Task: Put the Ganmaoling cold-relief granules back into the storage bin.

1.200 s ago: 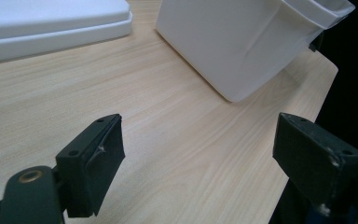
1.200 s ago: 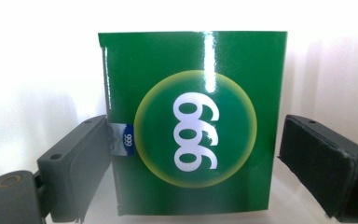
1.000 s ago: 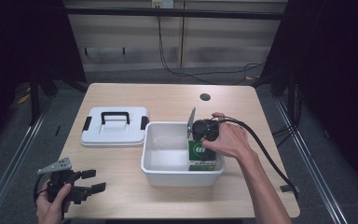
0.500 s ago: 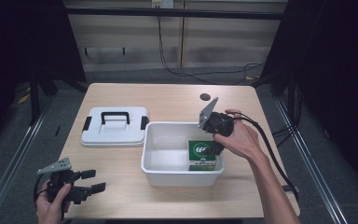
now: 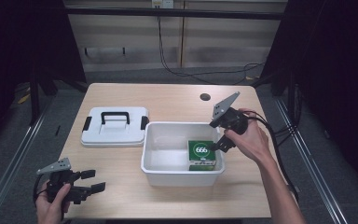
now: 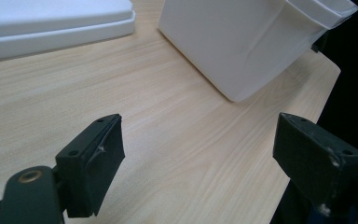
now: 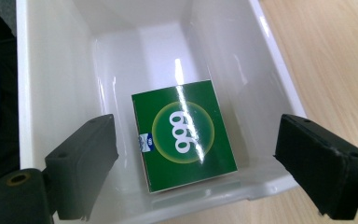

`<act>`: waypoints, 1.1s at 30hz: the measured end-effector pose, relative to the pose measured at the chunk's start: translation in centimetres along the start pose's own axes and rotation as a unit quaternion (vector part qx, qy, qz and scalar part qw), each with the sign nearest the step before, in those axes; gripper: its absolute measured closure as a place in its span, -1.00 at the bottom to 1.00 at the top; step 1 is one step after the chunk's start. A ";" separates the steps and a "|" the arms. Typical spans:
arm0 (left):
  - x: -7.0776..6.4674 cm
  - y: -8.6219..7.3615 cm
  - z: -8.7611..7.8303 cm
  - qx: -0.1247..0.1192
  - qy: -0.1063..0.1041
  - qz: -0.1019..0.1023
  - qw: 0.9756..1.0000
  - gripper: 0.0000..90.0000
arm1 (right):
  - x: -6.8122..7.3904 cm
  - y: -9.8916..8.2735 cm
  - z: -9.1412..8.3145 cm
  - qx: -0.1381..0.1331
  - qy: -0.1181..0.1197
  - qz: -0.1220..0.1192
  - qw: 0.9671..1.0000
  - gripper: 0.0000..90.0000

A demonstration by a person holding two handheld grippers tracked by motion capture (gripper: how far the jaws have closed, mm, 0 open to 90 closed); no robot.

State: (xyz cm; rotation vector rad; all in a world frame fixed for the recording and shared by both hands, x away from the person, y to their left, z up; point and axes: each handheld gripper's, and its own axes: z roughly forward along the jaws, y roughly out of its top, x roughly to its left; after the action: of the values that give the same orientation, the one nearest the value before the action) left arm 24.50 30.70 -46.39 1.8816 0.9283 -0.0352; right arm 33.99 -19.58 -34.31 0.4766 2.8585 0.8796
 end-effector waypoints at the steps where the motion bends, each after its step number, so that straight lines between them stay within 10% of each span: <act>1: 0.0 0.0 0.0 0.000 0.001 0.000 1.000 -0.64 | 0.0 -0.2 -0.2 -0.006 -0.001 0.004 1.000 -0.72; 15: 0.0 0.0 0.0 0.002 0.002 0.000 1.000 -0.64 | 0.9 -4.1 -3.0 -0.078 -0.045 0.056 0.994 -0.71; 33: -0.1 -0.1 0.0 0.002 0.004 -0.002 1.000 -0.64 | 2.9 -11.0 -4.3 -0.134 -0.110 0.135 0.975 -0.71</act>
State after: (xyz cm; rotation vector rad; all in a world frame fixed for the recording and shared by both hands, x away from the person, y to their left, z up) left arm 24.35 30.69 -46.45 1.8852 0.9385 -0.0330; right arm 27.50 -29.50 -37.05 0.8815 2.4623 1.1541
